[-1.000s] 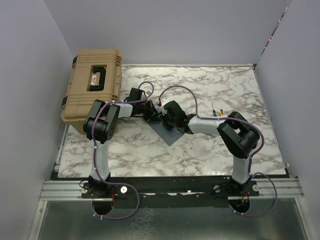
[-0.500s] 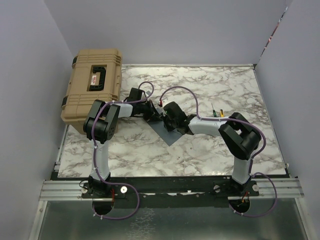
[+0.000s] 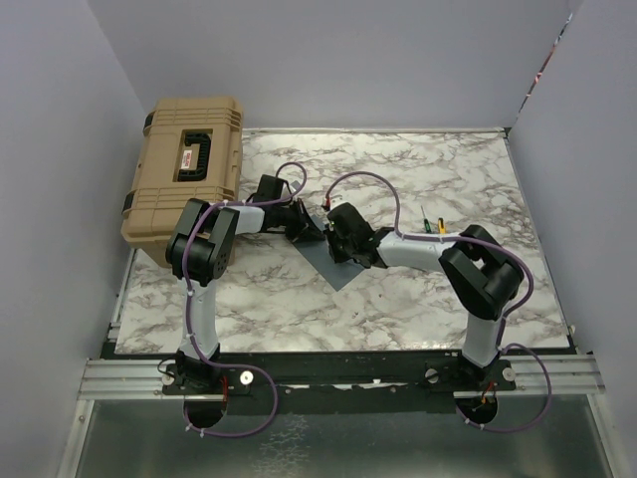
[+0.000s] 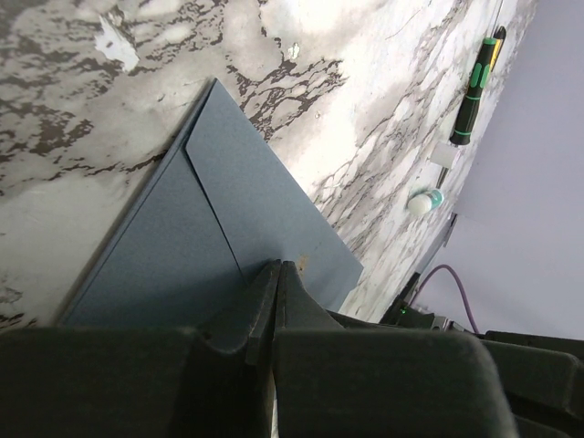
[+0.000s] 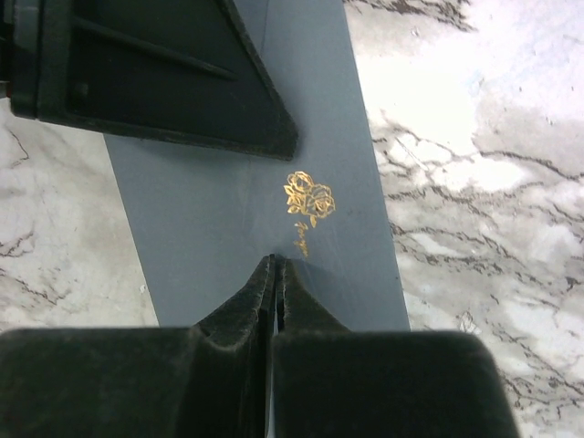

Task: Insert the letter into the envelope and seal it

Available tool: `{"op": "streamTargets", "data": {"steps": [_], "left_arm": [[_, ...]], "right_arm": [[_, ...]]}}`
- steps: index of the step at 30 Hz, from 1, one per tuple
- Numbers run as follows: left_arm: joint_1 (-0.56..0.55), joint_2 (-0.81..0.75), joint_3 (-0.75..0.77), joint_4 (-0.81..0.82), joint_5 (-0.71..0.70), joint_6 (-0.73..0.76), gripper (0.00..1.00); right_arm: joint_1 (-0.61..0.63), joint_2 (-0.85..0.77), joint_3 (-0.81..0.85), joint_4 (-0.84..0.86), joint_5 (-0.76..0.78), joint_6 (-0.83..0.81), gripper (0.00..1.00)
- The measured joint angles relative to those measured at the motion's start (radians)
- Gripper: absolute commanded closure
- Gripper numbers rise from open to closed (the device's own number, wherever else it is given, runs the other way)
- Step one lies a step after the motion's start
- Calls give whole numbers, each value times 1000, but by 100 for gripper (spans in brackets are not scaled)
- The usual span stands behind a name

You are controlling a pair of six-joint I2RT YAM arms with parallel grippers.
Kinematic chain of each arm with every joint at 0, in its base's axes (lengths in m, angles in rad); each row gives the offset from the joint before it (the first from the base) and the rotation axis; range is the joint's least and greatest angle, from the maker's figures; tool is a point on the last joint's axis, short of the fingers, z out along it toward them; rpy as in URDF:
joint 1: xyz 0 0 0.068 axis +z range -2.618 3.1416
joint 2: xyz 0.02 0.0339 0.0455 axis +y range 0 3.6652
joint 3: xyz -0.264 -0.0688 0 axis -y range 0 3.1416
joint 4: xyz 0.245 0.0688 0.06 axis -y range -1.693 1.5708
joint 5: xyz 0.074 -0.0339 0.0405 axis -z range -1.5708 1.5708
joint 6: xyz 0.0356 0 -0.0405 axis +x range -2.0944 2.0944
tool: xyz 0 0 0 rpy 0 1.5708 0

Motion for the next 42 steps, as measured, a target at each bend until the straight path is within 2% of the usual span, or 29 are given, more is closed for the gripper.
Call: {"op": "streamTargets", "data": {"steps": [9,16,23,30,38,42], "left_arm": [[0,0,5,-8,0,6,100],[0,0,8,-13,0,7,100],[0,0,11,-18,0,12,100],[0,0,14,-22,0,16,100],[1,3,22,-29,1,18,100],[2,5,23,-30,2,18,100]], "right_arm": [[-39,-46,-28,-85,3,152,98],[-90,-109,-57,-219,0,254,97],[-95,-118,-11,-320,-14,217,95],[-96,2,256,-309,-94,172,95],[-96,110,297,-310,-145,150,97],[-95,133,298,-308,-170,139,90]]}}
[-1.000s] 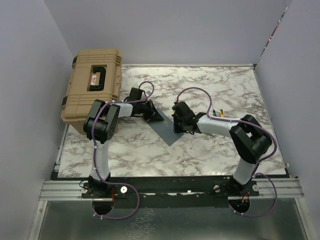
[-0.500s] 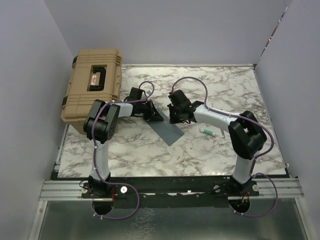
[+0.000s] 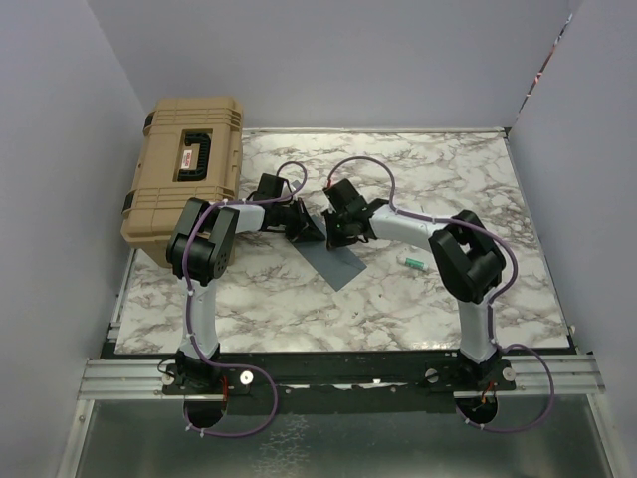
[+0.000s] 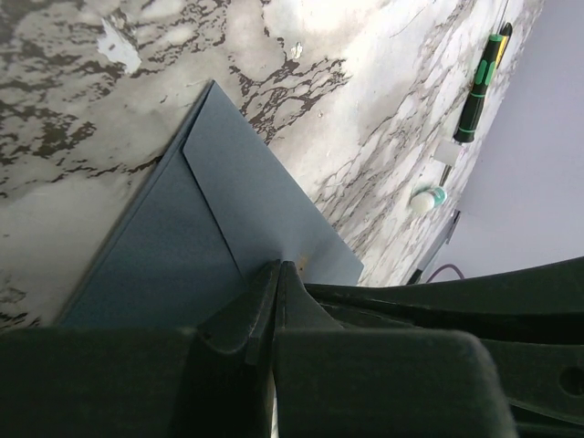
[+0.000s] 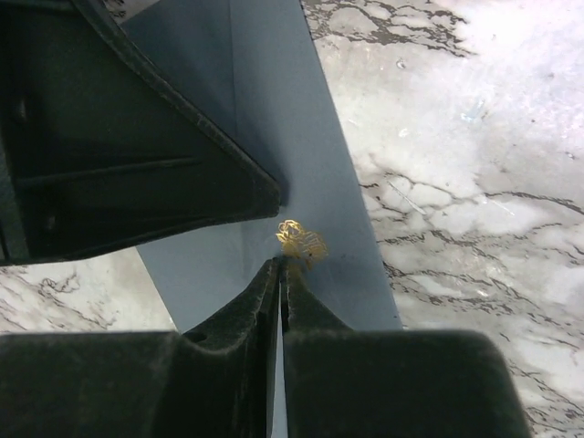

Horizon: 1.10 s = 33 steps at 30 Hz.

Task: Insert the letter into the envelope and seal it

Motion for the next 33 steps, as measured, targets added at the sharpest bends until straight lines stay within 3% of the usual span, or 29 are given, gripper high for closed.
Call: {"op": "streamTargets", "data": {"steps": [14,18,23,33], "left_arm": [[2,3,1,0,8,0,100],[2,4,1,0,8,0,100],[3,4,1,0,9,0,100],[3,4,1,0,9,0,100]], "right_arm": [[36,58,72,-14,21,-8,88],[58,62,82,-24,72,-15,94],[69,38,35,10,105,-8,97],[66,-5,-22,17,124,35,93]]}}
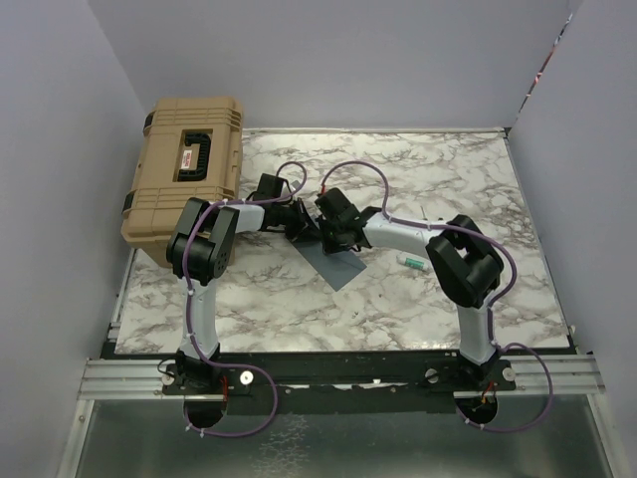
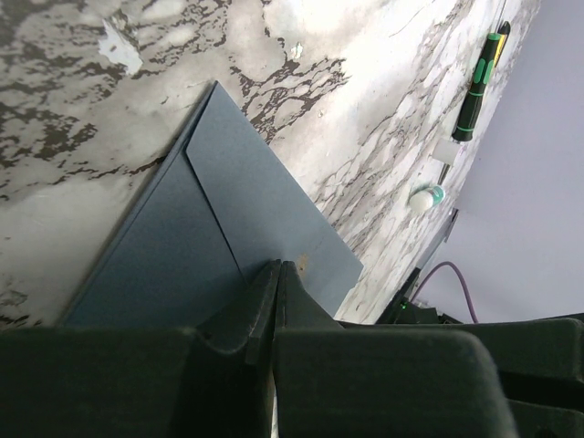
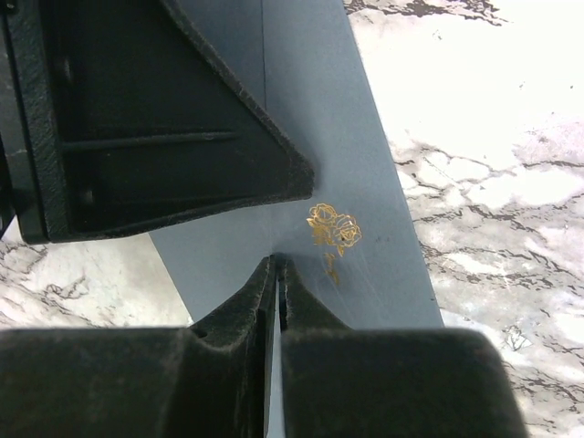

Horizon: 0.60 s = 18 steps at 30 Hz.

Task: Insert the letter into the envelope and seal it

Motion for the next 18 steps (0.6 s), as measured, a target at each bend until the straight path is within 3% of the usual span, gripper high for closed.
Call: {"op": "streamTargets", "data": {"steps": [9,18], "left_arm": [[0,0,0,0,0,1,100],[0,2,10,-14,0,7,100]], "right_arm": [[-46,-5,-15,11,-24,67,92],[-74,-127,-194,63,-17,81,92]]}}
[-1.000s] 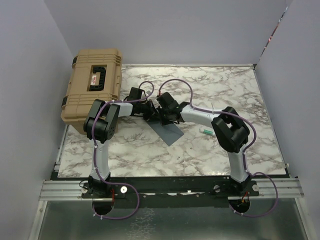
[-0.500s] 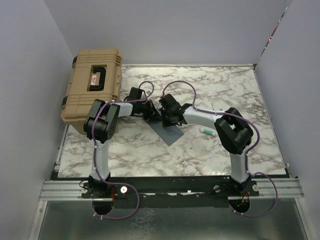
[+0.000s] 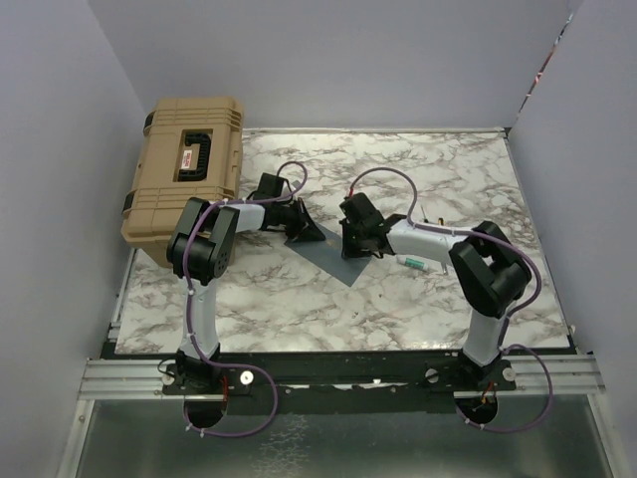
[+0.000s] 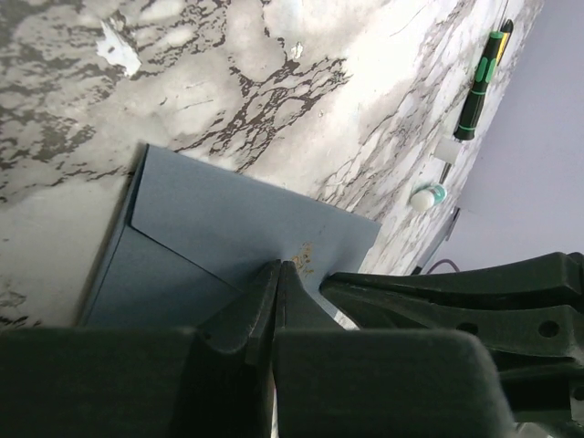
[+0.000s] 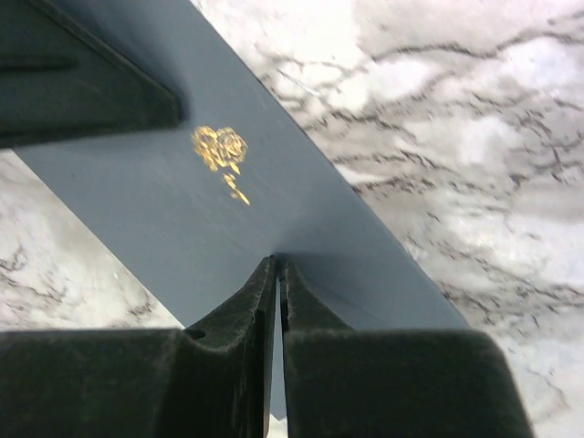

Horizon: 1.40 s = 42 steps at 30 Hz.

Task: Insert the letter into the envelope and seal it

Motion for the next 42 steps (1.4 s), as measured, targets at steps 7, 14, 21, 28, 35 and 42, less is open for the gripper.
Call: {"op": "streamTargets", "data": {"steps": [7,14,21,28,35,42], "left_arm": [[-2,1,14,-22,-2,23,96],[-36,-19,59,-100,-58,82,63],[-134,-117,97,-207,-222,163,37],[-154,-289,86,-249,-422,242,17],[-154,-395,49,-250,-515,301,1],[-154,-451,2,-264,-554,341,1]], "right_arm": [[-24,-100,-90,-69,32,1,90],[-76,-297,-103,-202,69,12,46],[-130,-476,-152,-327,177,16,8],[-196,-518,-219,-451,226,-64,8],[-267,-441,-193,-446,226,-165,16],[-298,-317,-163,-438,150,-335,24]]}}
